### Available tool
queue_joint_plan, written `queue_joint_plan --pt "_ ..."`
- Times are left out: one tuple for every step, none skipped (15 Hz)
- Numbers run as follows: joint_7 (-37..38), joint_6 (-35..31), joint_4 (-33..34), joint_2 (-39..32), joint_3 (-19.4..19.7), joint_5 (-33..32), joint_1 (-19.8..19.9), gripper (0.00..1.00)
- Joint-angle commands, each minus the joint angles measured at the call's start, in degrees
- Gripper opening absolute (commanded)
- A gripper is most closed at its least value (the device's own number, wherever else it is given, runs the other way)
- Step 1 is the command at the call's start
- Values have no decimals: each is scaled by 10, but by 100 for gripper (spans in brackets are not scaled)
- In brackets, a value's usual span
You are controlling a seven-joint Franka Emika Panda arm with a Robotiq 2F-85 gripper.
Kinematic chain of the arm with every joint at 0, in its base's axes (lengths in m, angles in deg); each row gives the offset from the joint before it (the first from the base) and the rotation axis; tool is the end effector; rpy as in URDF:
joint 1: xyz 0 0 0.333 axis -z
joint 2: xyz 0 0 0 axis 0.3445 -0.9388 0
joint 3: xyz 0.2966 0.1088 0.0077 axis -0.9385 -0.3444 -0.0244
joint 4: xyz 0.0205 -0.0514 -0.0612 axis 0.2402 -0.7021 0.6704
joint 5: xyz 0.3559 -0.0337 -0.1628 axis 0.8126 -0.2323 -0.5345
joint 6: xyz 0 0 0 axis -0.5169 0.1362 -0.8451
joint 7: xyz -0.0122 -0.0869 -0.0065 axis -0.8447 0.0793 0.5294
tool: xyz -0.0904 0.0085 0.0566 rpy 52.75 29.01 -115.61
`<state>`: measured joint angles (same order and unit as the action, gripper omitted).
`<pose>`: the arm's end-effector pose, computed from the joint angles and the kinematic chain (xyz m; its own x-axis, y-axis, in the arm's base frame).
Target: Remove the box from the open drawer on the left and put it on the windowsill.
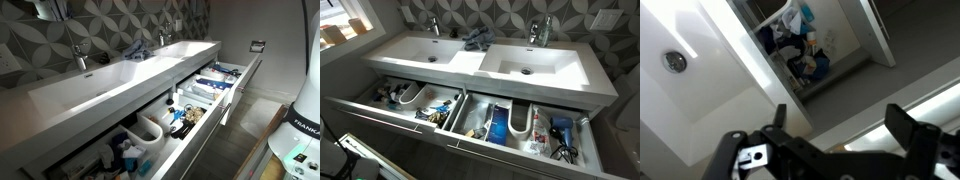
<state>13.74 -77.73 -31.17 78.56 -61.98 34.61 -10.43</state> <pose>0.4022 0.4454 0.6126 0.4033 0.9145 -0.0324 0.9149 -0.4037 -0.0068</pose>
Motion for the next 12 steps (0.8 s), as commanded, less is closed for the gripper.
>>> queue_joint_plan --pt "33 27 -119 79 23 52 37 100" --pt "35 39 -140 87 30 64 46 100" --pt "41 53 -156 89 20 70 68 100" --pt "39 62 -176 88 24 79 78 100" --pt "41 73 -194 88 25 89 87 100" --pt "37 81 -213 82 26 101 97 100" --pt "31 74 -162 67 16 71 90 100" --pt "29 74 -175 64 17 72 96 100" --pt "29 73 -174 61 17 72 97 100" --pt "29 73 -171 60 16 72 96 100" --pt "29 73 -168 61 14 72 95 100" --pt "29 73 -166 63 13 72 95 100"
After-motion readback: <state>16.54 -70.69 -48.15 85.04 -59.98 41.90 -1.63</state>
